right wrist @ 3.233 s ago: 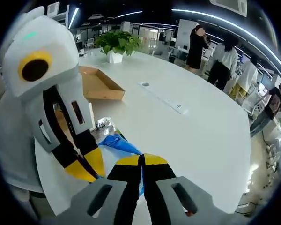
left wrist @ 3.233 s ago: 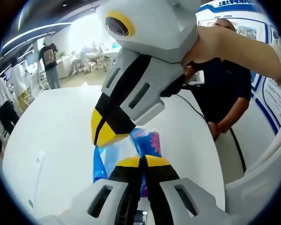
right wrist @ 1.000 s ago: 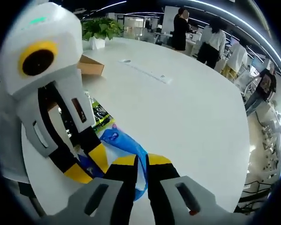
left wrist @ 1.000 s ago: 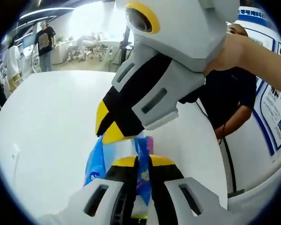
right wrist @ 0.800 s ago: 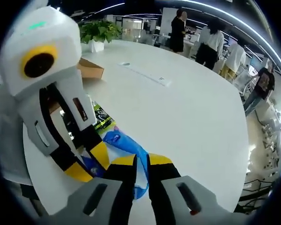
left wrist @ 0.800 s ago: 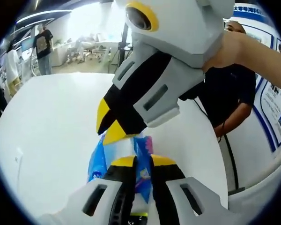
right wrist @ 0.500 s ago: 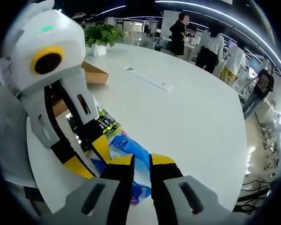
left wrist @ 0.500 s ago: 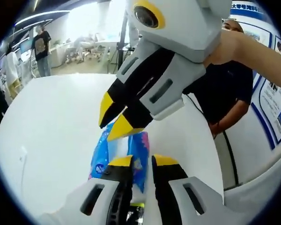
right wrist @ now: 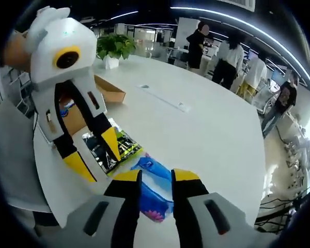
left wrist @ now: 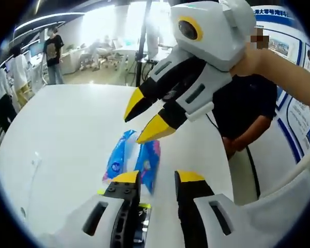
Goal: Operate the shoe box by opening the lid, removing the specified soft item, and placing it in the target area until the item is outside and the box remains undamaged.
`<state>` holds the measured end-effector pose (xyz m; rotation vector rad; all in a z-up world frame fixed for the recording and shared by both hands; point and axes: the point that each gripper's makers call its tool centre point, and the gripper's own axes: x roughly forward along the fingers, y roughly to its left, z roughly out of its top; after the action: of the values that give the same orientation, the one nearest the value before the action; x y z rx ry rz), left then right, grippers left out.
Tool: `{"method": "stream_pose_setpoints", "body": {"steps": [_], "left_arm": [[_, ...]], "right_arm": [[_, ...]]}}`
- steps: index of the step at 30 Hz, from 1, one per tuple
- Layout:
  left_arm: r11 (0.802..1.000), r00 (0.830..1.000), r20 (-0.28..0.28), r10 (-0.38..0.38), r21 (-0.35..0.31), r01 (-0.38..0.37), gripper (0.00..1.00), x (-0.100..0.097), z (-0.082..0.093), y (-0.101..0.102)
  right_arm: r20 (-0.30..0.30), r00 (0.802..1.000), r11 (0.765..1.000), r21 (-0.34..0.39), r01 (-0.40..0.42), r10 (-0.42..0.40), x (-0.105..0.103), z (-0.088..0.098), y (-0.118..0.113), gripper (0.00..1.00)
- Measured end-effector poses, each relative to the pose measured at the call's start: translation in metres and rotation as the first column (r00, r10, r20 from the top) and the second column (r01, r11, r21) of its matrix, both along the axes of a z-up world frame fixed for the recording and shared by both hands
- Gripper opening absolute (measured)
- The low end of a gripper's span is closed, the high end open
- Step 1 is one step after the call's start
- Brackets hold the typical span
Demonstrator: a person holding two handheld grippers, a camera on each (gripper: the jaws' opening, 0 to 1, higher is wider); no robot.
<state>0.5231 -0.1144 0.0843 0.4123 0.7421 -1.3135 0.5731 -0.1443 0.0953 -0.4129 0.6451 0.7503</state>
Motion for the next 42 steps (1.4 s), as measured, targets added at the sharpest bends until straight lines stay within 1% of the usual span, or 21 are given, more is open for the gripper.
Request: {"method": "stream_pose_setpoints", "body": {"steps": [1,4,8,12,14,16,19,21,23,25,27,31,33,35,40,42], "left_arm": [[1.0,1.0,0.015,0.004,-0.007,-0.003,0.28,-0.002,0.004,0.004],[1.0,1.0,0.008,0.015,-0.02,-0.015,0.3,-0.009,0.014,0.013],[0.999,0.999,0.035,0.019,-0.03,-0.018,0.34,-0.018,0.026,0.028],[0.999,0.998,0.056,0.02,-0.041,-0.018,0.36,-0.024,0.037,0.038],[0.998,0.997,0.073,0.028,-0.05,-0.024,0.4,-0.025,0.043,0.043],[0.997,0.997,0.075,0.035,-0.064,-0.031,0.43,-0.027,0.05,0.047],[0.994,0.994,0.086,0.072,-0.092,-0.064,0.48,-0.03,0.06,0.059],[0.992,0.991,0.091,0.094,-0.087,-0.086,0.51,-0.029,0.062,0.066],[0.99,0.989,0.077,0.127,-0.079,-0.121,0.52,-0.027,0.065,0.077],[0.988,0.987,0.084,0.134,-0.091,-0.126,0.53,-0.027,0.069,0.083],[0.983,0.983,0.094,0.159,-0.104,-0.149,0.54,-0.025,0.073,0.09],[0.97,0.973,0.09,0.211,-0.14,-0.197,0.55,-0.025,0.082,0.108],[0.97,0.973,0.084,0.216,-0.135,-0.204,0.54,-0.027,0.083,0.117],[0.969,0.97,0.091,0.227,-0.122,-0.215,0.54,-0.029,0.084,0.128],[0.956,0.953,0.117,0.278,-0.126,-0.264,0.53,-0.025,0.092,0.159],[0.946,0.942,0.123,0.312,-0.134,-0.296,0.52,-0.022,0.096,0.174]], "right_arm": [[0.004,1.0,1.0,0.002,-0.002,0.002,-0.002,0.001,0.002,0.23],[0.007,1.0,1.0,0.011,-0.012,0.012,-0.01,0.005,0.011,0.26],[0.015,1.0,1.0,0.019,-0.019,0.019,-0.02,0.012,0.023,0.29],[0.025,1.0,0.999,0.037,-0.014,0.013,-0.027,0.021,0.033,0.37],[0.033,0.999,0.999,0.043,-0.008,0.007,-0.03,0.026,0.037,0.41],[0.04,0.999,0.999,0.05,-0.007,0.005,-0.034,0.031,0.04,0.43],[0.051,0.999,0.998,0.067,-0.009,0.005,-0.039,0.039,0.046,0.47],[0.049,0.999,0.997,0.077,0.003,-0.007,-0.041,0.042,0.049,0.53],[0.045,0.999,0.997,0.077,0.002,-0.006,-0.046,0.044,0.052,0.56],[0.053,0.999,0.997,0.076,-0.001,-0.003,-0.049,0.047,0.055,0.57],[0.057,0.998,0.997,0.083,-0.005,0.0,-0.053,0.05,0.058,0.57],[0.064,0.998,0.996,0.089,-0.021,0.016,-0.058,0.055,0.065,0.56],[0.062,0.998,0.995,0.093,-0.038,0.033,-0.062,0.058,0.071,0.56],[0.062,0.997,0.994,0.097,-0.058,0.052,-0.065,0.061,0.077,0.55],[0.073,0.993,0.99,0.096,-0.104,0.097,-0.068,0.068,0.095,0.54],[0.075,0.99,0.988,0.095,-0.125,0.118,-0.069,0.069,0.103,0.54]]}}
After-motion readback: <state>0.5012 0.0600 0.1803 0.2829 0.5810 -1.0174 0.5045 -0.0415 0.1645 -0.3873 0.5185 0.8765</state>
